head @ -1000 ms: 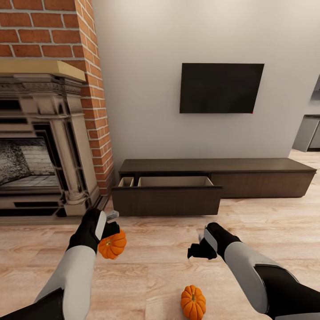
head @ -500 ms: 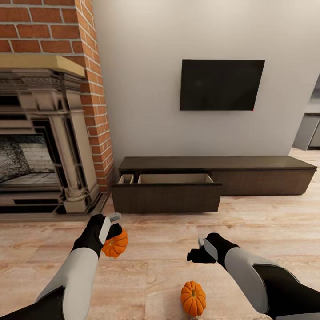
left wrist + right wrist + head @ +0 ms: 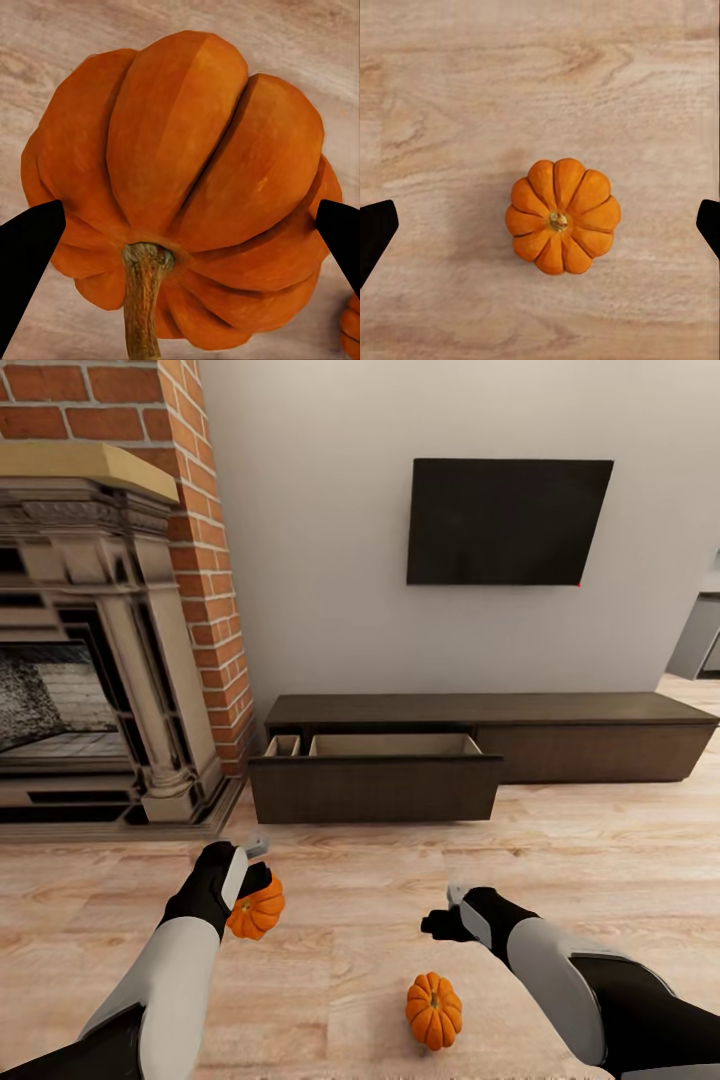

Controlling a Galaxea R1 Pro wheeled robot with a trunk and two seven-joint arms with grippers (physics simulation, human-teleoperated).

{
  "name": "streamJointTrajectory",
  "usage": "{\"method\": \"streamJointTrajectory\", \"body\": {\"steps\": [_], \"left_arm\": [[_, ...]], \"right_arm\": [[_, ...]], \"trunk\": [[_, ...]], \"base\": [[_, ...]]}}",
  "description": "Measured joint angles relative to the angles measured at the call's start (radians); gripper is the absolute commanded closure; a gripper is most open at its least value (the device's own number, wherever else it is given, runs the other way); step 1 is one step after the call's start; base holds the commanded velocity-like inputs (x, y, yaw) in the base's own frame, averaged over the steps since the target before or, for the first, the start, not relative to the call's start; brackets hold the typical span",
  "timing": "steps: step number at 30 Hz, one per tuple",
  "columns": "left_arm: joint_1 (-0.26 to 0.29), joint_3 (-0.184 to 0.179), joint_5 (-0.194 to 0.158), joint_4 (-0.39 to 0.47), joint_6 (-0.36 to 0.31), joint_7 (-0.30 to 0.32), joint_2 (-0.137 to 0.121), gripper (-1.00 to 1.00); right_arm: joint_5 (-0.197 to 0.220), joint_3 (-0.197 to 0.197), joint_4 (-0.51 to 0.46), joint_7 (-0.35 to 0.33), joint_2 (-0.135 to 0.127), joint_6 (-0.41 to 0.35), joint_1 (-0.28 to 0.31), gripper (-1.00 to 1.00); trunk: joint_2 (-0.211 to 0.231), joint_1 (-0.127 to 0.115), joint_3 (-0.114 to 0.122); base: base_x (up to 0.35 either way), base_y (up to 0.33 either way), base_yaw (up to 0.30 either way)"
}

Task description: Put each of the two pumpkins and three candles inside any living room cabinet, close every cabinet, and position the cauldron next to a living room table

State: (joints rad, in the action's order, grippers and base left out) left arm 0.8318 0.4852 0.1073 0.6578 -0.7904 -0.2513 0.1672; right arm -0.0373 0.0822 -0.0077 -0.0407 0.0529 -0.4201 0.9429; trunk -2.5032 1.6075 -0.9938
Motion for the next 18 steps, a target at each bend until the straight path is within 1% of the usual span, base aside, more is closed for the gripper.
{"method": "streamJointTrajectory", "body": {"steps": [3, 9, 10, 12, 13, 18], "left_arm": [[0.0, 0.0, -0.001, 0.0, 0.0, -0.002, 0.0, 1.0], [0.0, 0.002, 0.0, 0.0, 0.0, -0.002, 0.001, 1.0], [0.0, 0.002, -0.001, 0.0, 0.0, -0.002, 0.001, 1.0], [0.0, 0.002, -0.002, 0.0, 0.001, -0.002, 0.002, 1.0], [0.0, 0.002, -0.003, 0.0, 0.002, -0.002, 0.003, 1.0], [0.0, 0.002, -0.004, 0.0, 0.002, -0.002, 0.003, 1.0]], "right_arm": [[-0.001, -0.001, 0.001, 0.0, -0.001, 0.025, 0.0, -1.0], [-0.001, -0.001, 0.018, 0.006, -0.001, 0.029, -0.001, -1.0], [-0.001, -0.001, 0.019, 0.01, 0.001, 0.042, -0.005, -1.0], [0.0, -0.001, 0.02, 0.016, 0.005, 0.094, -0.019, -1.0], [0.0, -0.001, 0.021, 0.02, 0.007, 0.148, -0.03, -1.0], [0.0, -0.001, 0.022, 0.029, 0.008, 0.193, -0.034, -1.0]], "trunk": [[-0.001, 0.001, -0.012], [-0.002, 0.004, -0.035], [-0.002, 0.005, -0.039], [-0.003, 0.005, -0.046], [-0.003, 0.006, -0.05], [-0.004, 0.008, -0.07]], "base": [[0.0, 0.0, 0.0], [0.0, 0.0, 0.0], [0.0, 0.0, 0.0], [0.0, 0.0, 0.0], [0.0, 0.0, 0.0], [0.0, 0.0, 0.0]]}}
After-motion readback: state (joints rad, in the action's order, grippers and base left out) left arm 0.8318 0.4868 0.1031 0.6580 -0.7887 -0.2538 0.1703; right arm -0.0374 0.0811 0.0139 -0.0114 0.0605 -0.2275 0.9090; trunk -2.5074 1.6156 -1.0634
